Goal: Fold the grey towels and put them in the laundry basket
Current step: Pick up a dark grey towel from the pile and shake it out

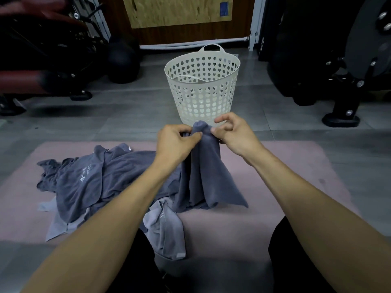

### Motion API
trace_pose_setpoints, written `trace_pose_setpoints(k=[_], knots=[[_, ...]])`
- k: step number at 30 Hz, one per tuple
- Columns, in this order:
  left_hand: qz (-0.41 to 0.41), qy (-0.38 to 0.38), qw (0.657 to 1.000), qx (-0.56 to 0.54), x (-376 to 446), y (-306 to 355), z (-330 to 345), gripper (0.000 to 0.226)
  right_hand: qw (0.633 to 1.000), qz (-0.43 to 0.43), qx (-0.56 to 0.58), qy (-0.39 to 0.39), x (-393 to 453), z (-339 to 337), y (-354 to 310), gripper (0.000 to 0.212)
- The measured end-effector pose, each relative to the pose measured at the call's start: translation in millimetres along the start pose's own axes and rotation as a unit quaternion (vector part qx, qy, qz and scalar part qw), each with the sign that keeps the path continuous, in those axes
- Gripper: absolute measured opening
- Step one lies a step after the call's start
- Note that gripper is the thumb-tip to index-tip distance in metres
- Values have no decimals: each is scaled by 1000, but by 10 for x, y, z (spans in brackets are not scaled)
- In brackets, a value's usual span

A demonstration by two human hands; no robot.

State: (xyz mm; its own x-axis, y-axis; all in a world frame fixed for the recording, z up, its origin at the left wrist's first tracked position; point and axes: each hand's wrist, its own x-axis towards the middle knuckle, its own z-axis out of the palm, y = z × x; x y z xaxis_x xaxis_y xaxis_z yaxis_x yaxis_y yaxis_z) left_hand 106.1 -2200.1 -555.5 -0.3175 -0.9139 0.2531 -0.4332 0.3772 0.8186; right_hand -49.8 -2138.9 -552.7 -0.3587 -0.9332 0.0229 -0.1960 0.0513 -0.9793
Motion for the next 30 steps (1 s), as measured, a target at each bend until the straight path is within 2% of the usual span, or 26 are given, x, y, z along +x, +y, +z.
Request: trace_pose_setpoints(k=[2, 5, 9, 12, 14, 16, 19, 21, 23, 24, 25, 26, 28, 30], knots=[[-76, 37, 995, -52, 71, 28, 10, 32, 998, 31, -56, 5, -15, -77, 78, 13], [-183, 102, 959, -192, 145, 93, -43, 29, 982, 89, -154, -65, -115, -168, 169, 27], [-241, 150, 895, -345, 194, 158, -161, 20, 948, 132, -249, -146, -181, -199, 278, 55], [-273, 157, 859, -404, 207, 142, -205, 13, 922, 148, -333, -131, -131, -141, 385, 71], [-287, 156, 839, -435, 214, 135, -222, 11, 917, 153, -350, -116, -91, -100, 426, 76], [-291, 153, 829, -452, 212, 117, -240, 10, 920, 155, -343, -114, -58, -47, 439, 67], [-288, 153, 819, -473, 215, 87, -276, 8, 936, 136, -318, -70, -14, 9, 438, 13], [-272, 130, 830, -469, 226, 53, -285, 8, 957, 131, -260, 8, 21, 24, 426, 20], [-260, 49, 863, -431, 223, -6, -285, 10, 971, 130, -177, 90, 37, 6, 364, 23], [-259, -7, 899, -354, 219, -89, -289, 15, 975, 126, -134, 125, 29, -8, 321, 23], [-250, -58, 940, -224, 220, -190, -294, 20, 976, 119, -94, 155, 14, -28, 285, 22], [-224, -96, 966, -80, 216, -293, -297, 20, 976, 111, -66, 176, -13, -55, 257, 21], [-158, -110, 975, 114, 190, -414, -295, 11, 975, 88, -45, 201, -61, -109, 231, 23], [-99, -47, 982, 154, 176, -388, -310, 12, 972, 47, -49, 226, -96, -158, 192, 28]])
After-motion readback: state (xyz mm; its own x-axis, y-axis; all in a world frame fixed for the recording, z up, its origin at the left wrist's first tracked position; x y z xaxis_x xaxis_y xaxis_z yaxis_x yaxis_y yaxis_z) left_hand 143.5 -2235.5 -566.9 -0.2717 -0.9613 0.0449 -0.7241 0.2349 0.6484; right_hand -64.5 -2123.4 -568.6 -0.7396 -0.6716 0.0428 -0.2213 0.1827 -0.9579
